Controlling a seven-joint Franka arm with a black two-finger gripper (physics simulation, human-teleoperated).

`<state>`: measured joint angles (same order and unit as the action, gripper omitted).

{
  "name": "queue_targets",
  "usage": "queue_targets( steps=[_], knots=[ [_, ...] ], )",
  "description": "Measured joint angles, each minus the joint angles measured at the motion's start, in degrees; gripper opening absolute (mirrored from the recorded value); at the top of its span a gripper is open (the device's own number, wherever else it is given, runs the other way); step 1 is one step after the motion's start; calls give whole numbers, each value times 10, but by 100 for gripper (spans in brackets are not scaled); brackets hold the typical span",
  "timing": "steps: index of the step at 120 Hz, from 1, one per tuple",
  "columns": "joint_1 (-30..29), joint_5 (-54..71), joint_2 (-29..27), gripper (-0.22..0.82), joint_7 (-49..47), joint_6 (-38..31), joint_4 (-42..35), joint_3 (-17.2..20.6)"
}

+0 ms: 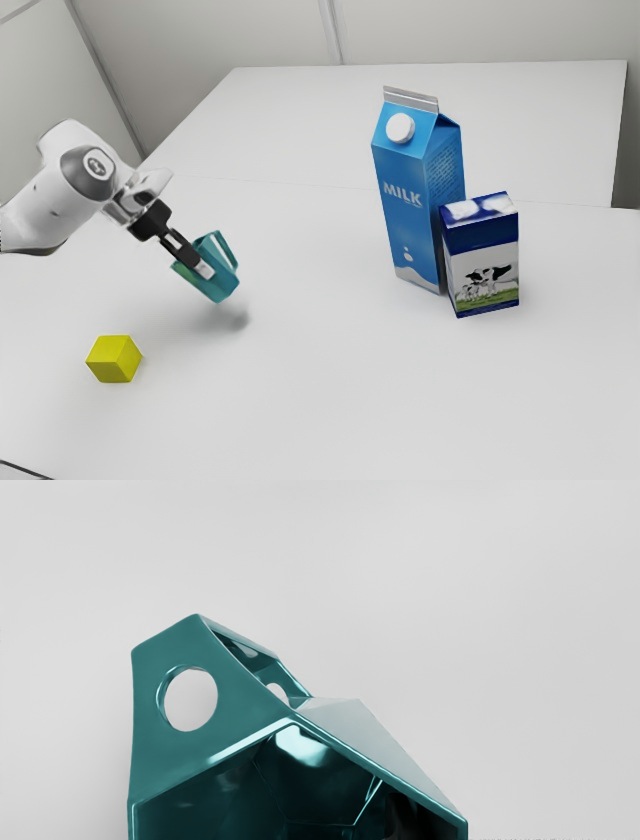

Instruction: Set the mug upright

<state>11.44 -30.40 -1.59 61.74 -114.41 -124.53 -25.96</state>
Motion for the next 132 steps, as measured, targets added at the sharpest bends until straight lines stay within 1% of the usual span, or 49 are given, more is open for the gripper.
queue_targets(
  steps=[9, 28, 58, 84, 102, 123, 132],
  knots=[
    [0, 38, 0, -18, -11, -20, 4, 31],
    [26, 114, 0, -18, -40, -55, 14, 87],
    [80, 191, 8, -18, -82, -108, 18, 143],
    [137, 264, 14, -18, -114, -164, 4, 150],
    [175, 287, 23, -18, -130, -204, -5, 148],
    [197, 293, 17, -18, -145, -248, -45, 145],
    [200, 293, 3, -18, -151, -264, -68, 147]
  ],
)
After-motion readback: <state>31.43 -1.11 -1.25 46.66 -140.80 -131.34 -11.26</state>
